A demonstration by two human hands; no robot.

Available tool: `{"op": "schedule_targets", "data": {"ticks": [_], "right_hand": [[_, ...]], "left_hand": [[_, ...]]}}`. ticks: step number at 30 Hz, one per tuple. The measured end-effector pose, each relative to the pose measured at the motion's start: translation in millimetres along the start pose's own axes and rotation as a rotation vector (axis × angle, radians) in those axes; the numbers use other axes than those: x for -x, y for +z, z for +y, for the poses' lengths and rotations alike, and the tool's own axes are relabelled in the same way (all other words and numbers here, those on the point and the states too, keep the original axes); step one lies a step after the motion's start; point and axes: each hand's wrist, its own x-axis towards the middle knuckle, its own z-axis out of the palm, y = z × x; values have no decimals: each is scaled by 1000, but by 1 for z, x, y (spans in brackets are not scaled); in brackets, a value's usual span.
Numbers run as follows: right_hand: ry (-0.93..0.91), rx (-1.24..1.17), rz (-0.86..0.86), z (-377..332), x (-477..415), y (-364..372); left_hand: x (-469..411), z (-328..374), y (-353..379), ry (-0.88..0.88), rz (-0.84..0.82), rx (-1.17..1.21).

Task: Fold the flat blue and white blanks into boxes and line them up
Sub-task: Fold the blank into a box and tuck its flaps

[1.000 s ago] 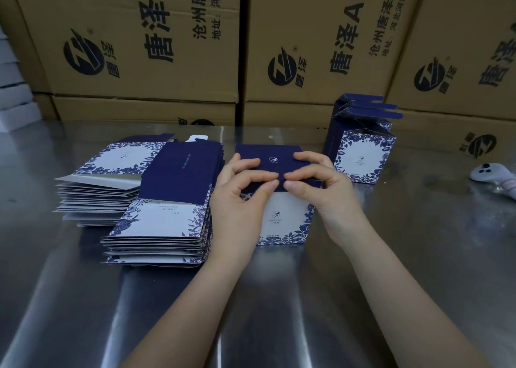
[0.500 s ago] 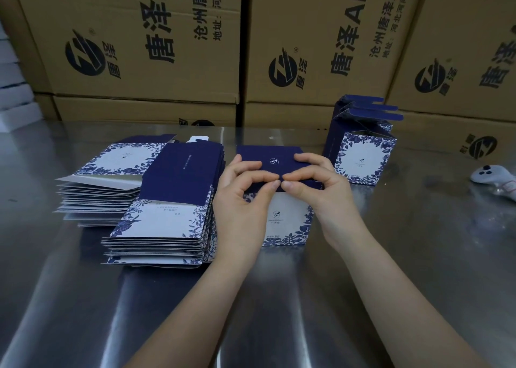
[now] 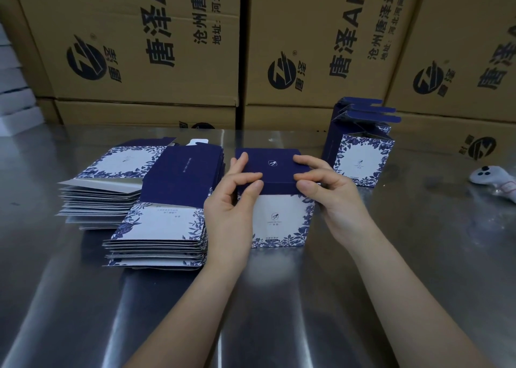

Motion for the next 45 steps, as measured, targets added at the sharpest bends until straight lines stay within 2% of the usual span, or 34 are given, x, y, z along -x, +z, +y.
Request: {"op": "schedule_targets", "data": {"ticks": [6, 12, 14, 16, 19, 22, 26, 31, 34, 40, 45], "right_hand": [[41, -82, -46, 0, 0, -6], [37, -40, 10, -3, 1, -2], [2, 112, 61, -10, 3, 1], [-105, 429, 120, -17, 3, 3], [-414, 904, 172, -22, 7, 18], [-606, 1146, 153, -15, 12, 38], [-662, 1326, 217, -5, 7, 41], [-581, 1376, 324, -1, -2, 34], [-504, 1436, 350, 1, -9, 26], [-255, 1628, 227, 9, -38, 5], [-47, 1820, 228, 17, -68, -16]], "left_hand": [[0, 0, -3, 2, -17, -7], [0, 2, 0, -24, 6, -13], [-1, 2, 0, -36, 13, -14], [-2, 3, -1, -49, 13, -55], [-3, 5, 0, -67, 14, -139], [-5, 4, -1, -68, 30, -162], [-7, 1, -1, -165, 75, -95], [-2, -6, -1, -239, 58, -286], [0, -7, -3, -298, -16, -419], [6, -12, -3, -300, -281, -752], [11, -11, 1, -280, -390, -864]]}}
